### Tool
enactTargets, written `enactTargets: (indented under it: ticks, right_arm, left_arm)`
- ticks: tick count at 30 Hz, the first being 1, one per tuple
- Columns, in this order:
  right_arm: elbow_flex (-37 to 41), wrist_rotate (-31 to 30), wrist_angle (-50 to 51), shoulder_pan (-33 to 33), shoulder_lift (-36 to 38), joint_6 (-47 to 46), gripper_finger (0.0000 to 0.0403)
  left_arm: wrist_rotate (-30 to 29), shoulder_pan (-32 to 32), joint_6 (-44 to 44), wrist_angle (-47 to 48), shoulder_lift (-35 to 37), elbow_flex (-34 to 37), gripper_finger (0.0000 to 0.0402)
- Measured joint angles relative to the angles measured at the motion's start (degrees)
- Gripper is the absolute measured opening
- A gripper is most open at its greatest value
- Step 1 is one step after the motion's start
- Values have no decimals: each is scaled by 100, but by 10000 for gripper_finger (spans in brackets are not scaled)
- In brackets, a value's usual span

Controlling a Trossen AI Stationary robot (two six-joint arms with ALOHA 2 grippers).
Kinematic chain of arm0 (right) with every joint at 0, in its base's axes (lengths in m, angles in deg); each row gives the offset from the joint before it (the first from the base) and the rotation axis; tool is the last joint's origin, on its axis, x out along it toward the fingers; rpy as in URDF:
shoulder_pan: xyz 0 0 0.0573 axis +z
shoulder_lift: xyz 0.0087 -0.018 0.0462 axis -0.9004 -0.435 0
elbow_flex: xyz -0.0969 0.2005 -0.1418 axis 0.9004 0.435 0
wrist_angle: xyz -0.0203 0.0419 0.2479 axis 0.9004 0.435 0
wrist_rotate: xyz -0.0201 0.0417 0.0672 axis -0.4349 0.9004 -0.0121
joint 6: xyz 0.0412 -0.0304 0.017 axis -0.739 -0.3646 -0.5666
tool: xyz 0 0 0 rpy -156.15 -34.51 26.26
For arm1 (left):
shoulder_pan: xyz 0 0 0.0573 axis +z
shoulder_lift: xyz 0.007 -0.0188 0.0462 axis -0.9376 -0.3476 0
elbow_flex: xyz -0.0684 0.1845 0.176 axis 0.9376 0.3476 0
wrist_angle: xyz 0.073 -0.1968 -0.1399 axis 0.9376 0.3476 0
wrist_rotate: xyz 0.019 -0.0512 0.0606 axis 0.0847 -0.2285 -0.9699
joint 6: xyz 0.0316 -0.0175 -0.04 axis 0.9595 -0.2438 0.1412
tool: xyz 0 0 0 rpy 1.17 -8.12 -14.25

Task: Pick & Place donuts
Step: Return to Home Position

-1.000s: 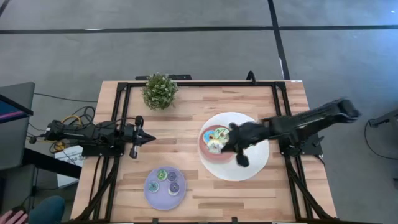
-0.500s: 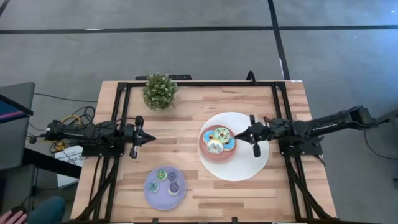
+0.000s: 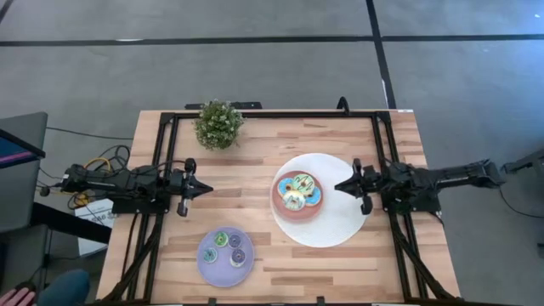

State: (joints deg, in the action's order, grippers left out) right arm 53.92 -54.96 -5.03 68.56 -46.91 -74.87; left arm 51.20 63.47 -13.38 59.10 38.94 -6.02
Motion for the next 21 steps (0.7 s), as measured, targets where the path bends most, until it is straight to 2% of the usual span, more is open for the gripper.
enactTargets:
  ticks: [4,7,10,14,21]
  right_arm:
    - [-10,-19,826,0,793,-1,0]
    - [-151,-10,1193,0,1126,214,0]
    - [-409,-47,2032,0,1443,277,0]
    - [-610,-47,2889,0,1431,206,0]
    - [-590,-56,2855,0,1404,248,0]
  left_arm:
    - [-1,0,0,-1,1,1,0]
    - [-1,-1,0,0,2,1,0]
    - [-2,-1,0,-2,2,1,0]
    - [-2,-1,0,-2,1,1,0]
    - [-2,0,0,0,0,0,0]
